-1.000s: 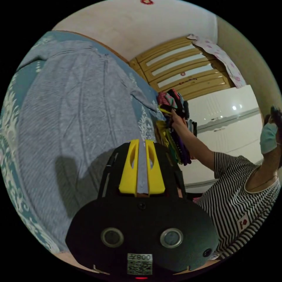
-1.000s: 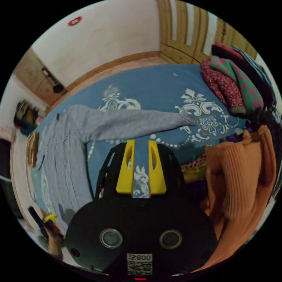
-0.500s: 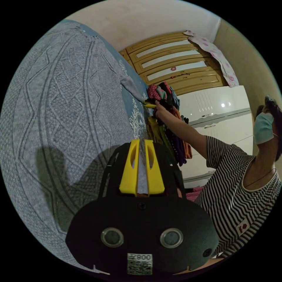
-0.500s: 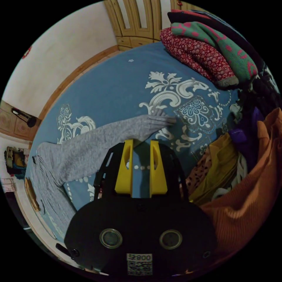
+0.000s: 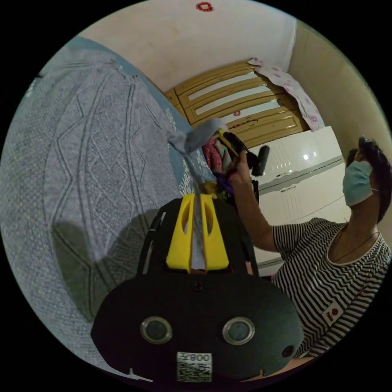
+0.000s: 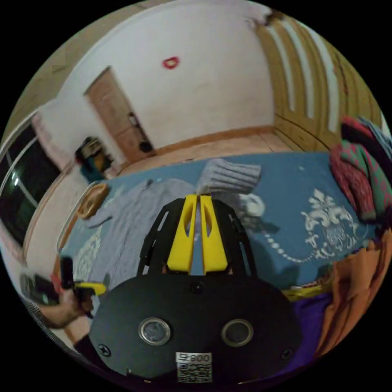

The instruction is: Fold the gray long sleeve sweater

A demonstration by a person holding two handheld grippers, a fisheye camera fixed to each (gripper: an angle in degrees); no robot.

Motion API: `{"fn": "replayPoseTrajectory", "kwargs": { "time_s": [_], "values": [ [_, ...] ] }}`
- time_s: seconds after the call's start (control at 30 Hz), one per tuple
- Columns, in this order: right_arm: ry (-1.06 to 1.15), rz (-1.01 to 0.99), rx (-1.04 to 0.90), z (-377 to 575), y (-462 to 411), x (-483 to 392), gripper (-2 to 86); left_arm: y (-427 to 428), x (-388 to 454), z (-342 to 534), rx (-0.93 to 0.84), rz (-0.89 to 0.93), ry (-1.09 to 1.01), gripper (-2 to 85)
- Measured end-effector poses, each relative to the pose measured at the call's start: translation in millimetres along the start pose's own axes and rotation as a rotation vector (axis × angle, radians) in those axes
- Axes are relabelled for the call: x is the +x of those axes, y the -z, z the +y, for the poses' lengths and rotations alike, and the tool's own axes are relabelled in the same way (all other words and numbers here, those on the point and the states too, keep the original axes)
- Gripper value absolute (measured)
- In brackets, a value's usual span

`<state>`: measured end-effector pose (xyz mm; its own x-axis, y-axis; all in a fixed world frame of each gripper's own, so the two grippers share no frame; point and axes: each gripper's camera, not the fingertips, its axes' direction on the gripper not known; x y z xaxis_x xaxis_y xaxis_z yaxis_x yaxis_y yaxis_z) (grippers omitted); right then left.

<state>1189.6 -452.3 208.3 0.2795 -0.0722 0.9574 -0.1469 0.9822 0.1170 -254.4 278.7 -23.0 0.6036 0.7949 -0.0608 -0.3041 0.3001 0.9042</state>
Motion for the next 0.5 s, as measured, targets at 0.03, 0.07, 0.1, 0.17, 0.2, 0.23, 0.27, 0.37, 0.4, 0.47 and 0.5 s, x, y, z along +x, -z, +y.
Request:
{"fn": "replayPoseTrajectory", "kwargs": {
  "time_s": [0.03,0.07,0.1,0.17,0.2,0.23,0.27,0.37,0.4,0.47,0.5],
  "values": [
    [0.105,-0.053,0.016,19.3,3.7,-51.0,1.8,4.5,-2.6,-1.0,0.02,0.001,0.0,3.9],
    [0.215,-0.111,0.011,43.5,0.2,-100.0,2.1,13.2,-9.5,-2.5,0.057,0.003,0.004,4.5],
    [0.259,-0.118,-0.002,56.6,-4.3,-122.0,2.3,20.6,-18.6,-2.9,0.089,0.001,0.019,5.2],
    [0.327,-0.094,-0.073,113.2,-33.6,-186.3,3.5,29.5,-34.6,-0.9,0.134,0.014,0.047,6.4],
    [0.343,-0.095,-0.102,126.6,-41.7,-197.7,3.8,33.0,-47.0,1.3,0.153,0.021,0.077,7.2],
    [0.367,-0.109,-0.171,152.5,-55.9,-216.9,4.4,34.2,-53.0,2.5,0.161,0.022,0.092,7.5],
    [0.381,-0.145,-0.217,175.7,-64.7,-230.0,4.7,35.0,-63.6,4.2,0.17,0.021,0.105,8.0],
    [0.391,-0.17,-0.273,213.0,-72.9,-241.6,5.9,28.3,-87.7,1.0,0.142,-0.016,0.115,9.2],
    [0.38,-0.174,-0.277,216.3,-73.5,-240.2,6.1,23.7,-97.2,-2.9,0.128,-0.03,0.117,9.6],
    [0.327,-0.243,-0.288,223.0,-78.5,-229.3,6.7,18.6,-107.9,-9.3,0.124,-0.064,0.113,10.2],
    [0.324,-0.258,-0.297,223.7,-81.5,-227.6,7.0,16.7,-112.3,-13.7,0.13,-0.093,0.099,10.5]
  ]
}}
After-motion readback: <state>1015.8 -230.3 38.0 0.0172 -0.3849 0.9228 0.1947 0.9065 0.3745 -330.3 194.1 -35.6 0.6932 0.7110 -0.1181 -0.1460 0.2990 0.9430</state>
